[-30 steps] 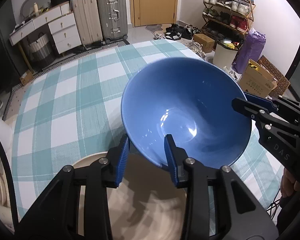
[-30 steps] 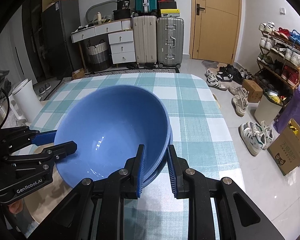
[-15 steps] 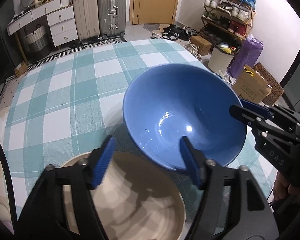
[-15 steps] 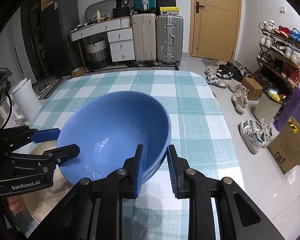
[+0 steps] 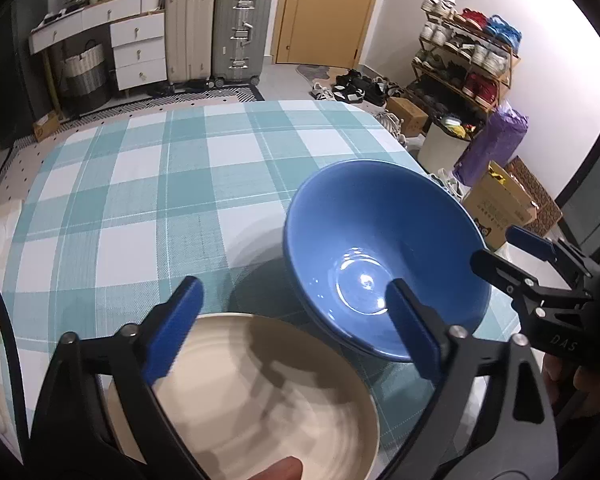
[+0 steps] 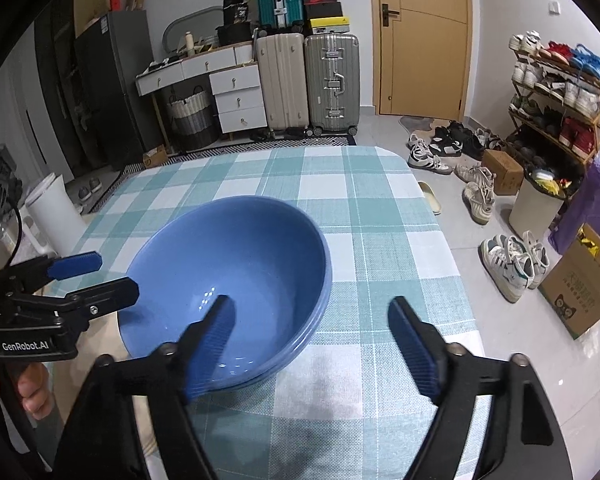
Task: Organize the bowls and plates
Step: 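Close both tools on the rim of the nested blue bowls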
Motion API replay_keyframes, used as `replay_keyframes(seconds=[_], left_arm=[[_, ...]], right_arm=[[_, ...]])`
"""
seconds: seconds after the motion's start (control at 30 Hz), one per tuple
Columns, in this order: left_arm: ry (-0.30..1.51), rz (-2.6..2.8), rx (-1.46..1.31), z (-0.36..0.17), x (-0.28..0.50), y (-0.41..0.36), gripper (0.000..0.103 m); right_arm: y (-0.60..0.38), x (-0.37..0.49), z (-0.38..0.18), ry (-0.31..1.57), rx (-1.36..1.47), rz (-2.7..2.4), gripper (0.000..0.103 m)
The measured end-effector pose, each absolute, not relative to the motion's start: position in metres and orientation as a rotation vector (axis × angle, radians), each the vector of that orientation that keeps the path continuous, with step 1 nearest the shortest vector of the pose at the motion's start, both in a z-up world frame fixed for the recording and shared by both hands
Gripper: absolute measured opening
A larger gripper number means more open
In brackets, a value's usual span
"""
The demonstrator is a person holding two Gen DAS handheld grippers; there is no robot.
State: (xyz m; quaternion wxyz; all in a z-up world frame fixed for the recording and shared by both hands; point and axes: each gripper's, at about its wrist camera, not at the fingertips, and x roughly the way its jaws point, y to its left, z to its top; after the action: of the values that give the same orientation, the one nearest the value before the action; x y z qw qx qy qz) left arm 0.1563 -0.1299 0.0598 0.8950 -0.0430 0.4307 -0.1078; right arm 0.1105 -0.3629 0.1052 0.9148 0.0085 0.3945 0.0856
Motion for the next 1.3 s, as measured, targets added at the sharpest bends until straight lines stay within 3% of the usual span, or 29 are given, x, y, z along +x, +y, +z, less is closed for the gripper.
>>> replay_keyframes(seconds=[0.03, 0.27, 0.67, 0.87, 1.3], left_arm=[[0.892, -0.220, -0.098, 0.059, 0.157, -0.128, 0.102], [0.910, -0.200, -0.125, 0.048, 0.161, -0.121, 0.102], [0.989, -0.190, -0.245, 0.020, 0.179, -0.111, 0.102], [1.001, -0.236, -0.203, 0.017, 0.182, -0.121, 0.095], [1.011, -0.331, -0.261, 0.014, 0.188, -0.133, 0.066]], right_arm=[[-0.364, 0.111, 0.105, 0.814, 0.019, 0.168, 0.087], [-0.368, 0.114, 0.095, 0.827, 0.044, 0.150, 0.098], [-0.375, 0.119, 0.074, 0.878, 0.161, 0.199, 0.099], [-0.372, 0.122, 0.068, 0.896, 0.190, 0.242, 0.099], [-0.364, 0.126, 0.062, 0.913, 0.248, 0.334, 0.071]])
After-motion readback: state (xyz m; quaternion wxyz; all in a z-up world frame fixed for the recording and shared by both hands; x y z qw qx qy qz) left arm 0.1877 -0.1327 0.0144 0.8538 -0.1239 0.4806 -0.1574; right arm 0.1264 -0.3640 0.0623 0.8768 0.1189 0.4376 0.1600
